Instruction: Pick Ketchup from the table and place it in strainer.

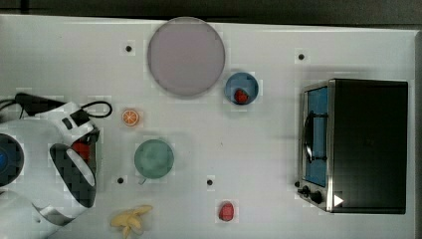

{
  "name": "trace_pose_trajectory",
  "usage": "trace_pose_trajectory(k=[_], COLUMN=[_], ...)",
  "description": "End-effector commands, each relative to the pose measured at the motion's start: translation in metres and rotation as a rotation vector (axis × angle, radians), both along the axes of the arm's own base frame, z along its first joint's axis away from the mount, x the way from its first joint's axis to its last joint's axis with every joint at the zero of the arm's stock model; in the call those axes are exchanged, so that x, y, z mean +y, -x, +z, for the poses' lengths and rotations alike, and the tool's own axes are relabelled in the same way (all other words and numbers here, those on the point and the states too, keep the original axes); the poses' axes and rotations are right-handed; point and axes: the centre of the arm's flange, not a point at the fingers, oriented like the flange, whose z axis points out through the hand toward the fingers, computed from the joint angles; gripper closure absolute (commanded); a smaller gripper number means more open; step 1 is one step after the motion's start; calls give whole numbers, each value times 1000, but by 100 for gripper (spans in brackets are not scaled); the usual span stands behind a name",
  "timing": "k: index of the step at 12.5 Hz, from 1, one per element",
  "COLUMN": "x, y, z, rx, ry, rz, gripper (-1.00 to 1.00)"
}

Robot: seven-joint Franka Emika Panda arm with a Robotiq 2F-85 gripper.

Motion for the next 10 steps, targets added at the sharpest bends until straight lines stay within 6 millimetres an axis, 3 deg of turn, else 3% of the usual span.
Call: trace_pose_trajectory(k=[1, 3, 6, 8, 10], x=[-108, -170, -245, -280, -301], y=[-51, -61, -61, -57, -50], z=[56, 93, 150, 179, 197], rx=[4, 51, 122, 171, 223], ry=[52, 111, 155, 149, 132], rz=[-265, -369, -481, -548, -586], gripper=[-100, -100, -100, -100, -100])
